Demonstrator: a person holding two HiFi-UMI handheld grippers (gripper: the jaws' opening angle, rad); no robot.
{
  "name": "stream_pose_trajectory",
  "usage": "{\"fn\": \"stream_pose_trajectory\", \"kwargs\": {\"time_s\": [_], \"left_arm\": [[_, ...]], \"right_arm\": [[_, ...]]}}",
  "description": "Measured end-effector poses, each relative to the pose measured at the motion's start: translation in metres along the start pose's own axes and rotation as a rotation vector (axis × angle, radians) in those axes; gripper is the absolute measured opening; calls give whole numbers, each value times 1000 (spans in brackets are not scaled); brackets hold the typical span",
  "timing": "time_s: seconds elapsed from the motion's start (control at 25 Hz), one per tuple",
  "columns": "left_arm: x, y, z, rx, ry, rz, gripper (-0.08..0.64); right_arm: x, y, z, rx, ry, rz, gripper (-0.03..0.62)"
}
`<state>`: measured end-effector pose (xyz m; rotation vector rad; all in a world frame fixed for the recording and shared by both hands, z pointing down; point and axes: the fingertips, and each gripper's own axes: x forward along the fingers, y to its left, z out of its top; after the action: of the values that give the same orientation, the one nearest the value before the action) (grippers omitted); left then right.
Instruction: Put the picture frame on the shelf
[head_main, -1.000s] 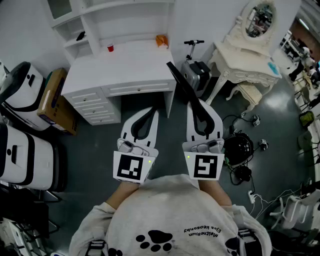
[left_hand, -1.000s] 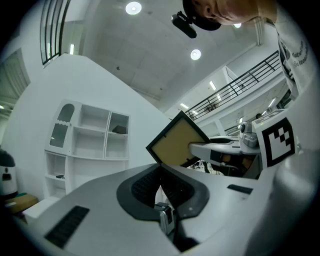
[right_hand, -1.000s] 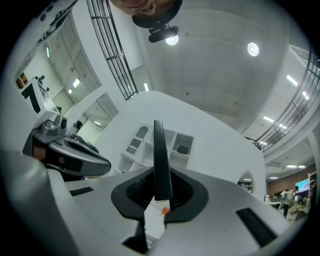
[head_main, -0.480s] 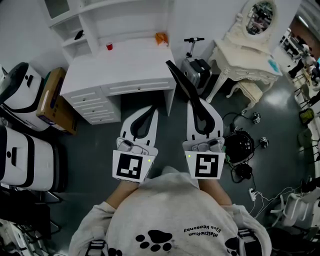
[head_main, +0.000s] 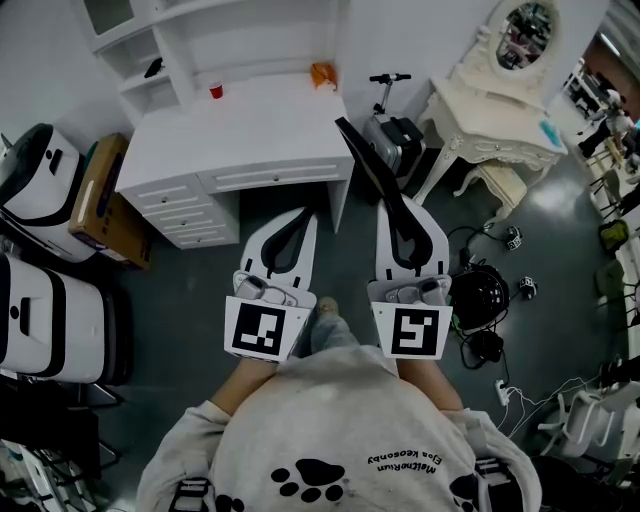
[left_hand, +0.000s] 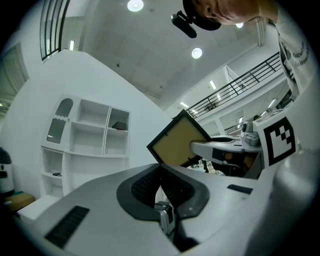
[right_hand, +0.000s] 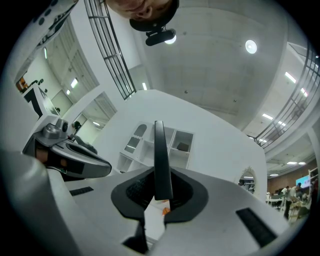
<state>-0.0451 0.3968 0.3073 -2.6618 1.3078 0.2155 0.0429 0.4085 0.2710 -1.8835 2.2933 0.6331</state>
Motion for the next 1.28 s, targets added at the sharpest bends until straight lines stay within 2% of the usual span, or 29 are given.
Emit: {"fn": "stream_pose_trajectory", "kwargs": {"time_s": [0.44,0.88,1.28], "left_arm": [[94,56,-25,-21,-2,35,18],[184,104,-41,0,6,93,18],[247,129,-62,6,8,122,18]], "right_arm": [[97,-34,-50,14,10,27,61],[193,-69,-91,46,-7,84,60],[254,-97,-128,63,-13,115,60]]}}
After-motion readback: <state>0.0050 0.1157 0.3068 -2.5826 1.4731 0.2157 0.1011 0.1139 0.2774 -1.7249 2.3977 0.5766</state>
